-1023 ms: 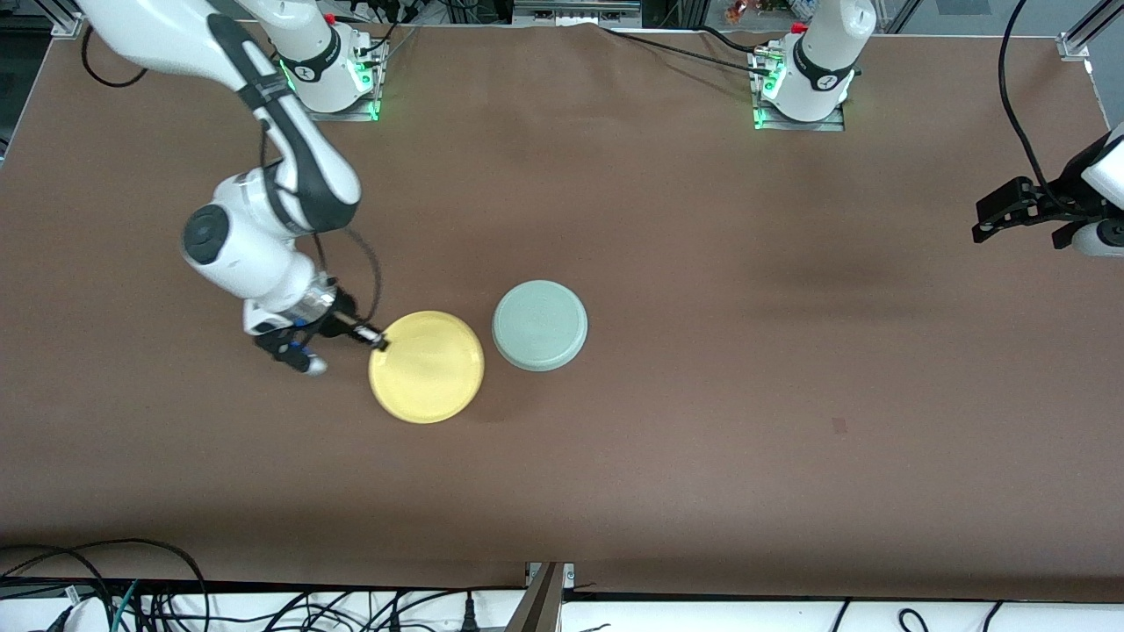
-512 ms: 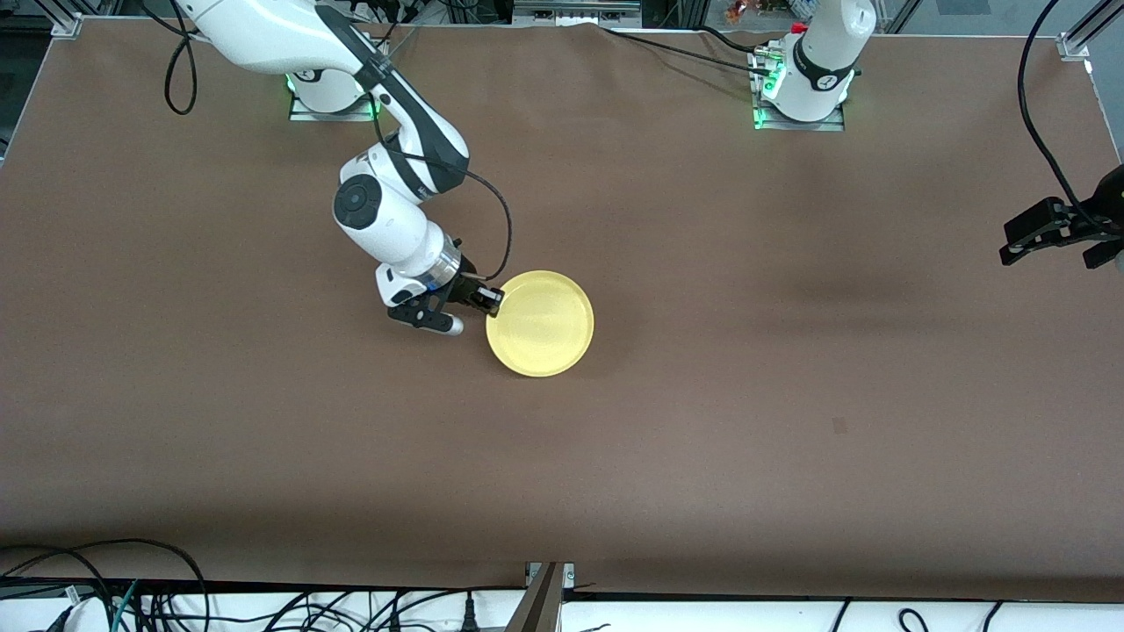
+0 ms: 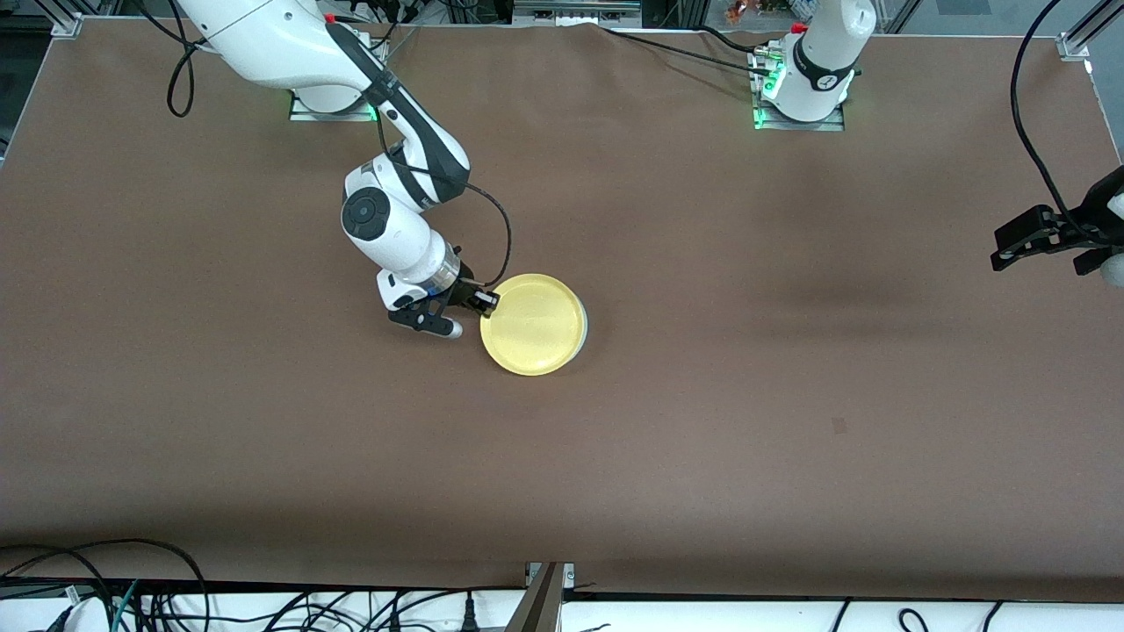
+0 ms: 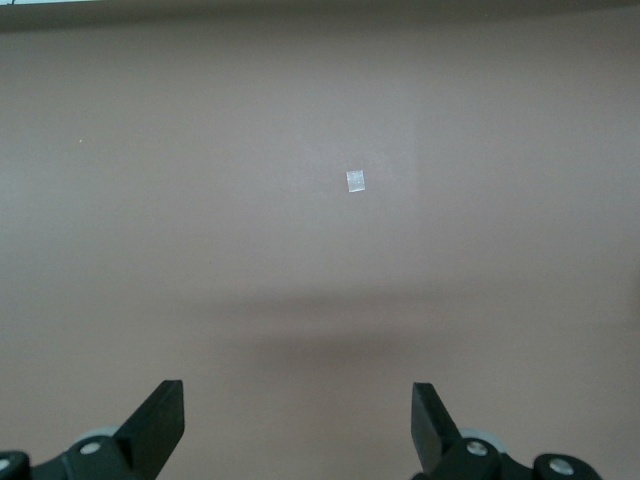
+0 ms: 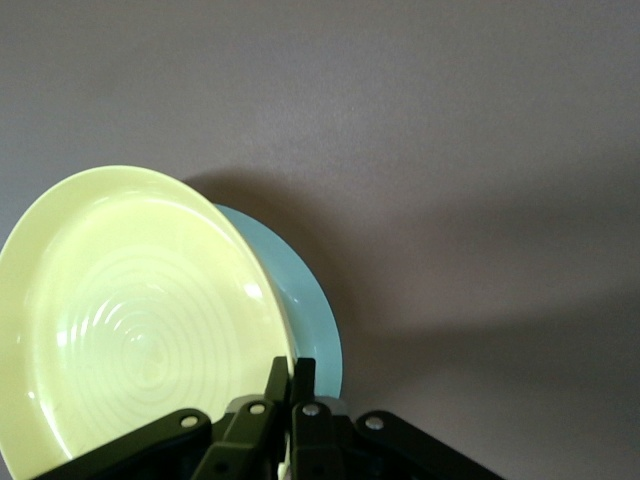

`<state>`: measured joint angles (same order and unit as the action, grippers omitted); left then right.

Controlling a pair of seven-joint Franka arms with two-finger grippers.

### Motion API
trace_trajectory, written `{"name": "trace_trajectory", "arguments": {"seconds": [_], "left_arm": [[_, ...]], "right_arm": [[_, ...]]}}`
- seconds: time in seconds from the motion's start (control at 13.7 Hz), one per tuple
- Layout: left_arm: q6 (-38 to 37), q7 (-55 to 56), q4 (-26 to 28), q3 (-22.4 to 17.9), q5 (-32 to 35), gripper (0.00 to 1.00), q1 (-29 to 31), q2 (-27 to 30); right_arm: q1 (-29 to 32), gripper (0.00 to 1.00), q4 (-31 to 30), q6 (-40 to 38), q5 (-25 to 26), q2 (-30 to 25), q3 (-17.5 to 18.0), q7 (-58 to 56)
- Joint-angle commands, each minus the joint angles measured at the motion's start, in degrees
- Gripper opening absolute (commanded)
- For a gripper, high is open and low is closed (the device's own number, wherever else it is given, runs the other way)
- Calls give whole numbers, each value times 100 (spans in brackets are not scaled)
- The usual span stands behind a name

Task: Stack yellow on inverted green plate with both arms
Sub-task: 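Carry the yellow plate with the right gripper onto the green plate, then open the right gripper and release the yellow plate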

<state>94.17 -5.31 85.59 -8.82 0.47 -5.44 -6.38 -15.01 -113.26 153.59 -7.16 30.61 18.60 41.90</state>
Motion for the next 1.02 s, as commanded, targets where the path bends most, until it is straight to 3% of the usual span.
{"name": "trace_trajectory", "arguments": {"seconds": [0.0, 0.07, 0.15, 0.22, 0.51, 0.73, 0.95], "left_arm": [[-91, -93, -183, 30, 77, 100, 16, -74], [-91, -102, -183, 30, 77, 100, 16, -74], [-91, -102, -183, 30, 68, 100, 16, -74], [-91, -102, -183, 30, 68, 100, 16, -74], [-83, -111, -183, 30, 68, 100, 7, -74], [-83, -111, -183, 30, 68, 100, 7, -74], [-83, -102, -183, 30, 68, 100, -1, -83]], "right_arm": [[-195, 0, -126, 48, 74, -46, -102, 46], [-239, 0, -135, 40, 74, -46, -102, 142], [-283, 31, -144, 31, 65, -55, -111, 352], [-275, 99, -135, 13, 74, -72, -111, 580], [-249, 100, -56, -204, 83, -405, -356, 591], [-248, 100, 434, -1817, 171, -967, -717, 582], [-240, 100, 1548, -3515, 660, -1136, -1252, 399]]}}
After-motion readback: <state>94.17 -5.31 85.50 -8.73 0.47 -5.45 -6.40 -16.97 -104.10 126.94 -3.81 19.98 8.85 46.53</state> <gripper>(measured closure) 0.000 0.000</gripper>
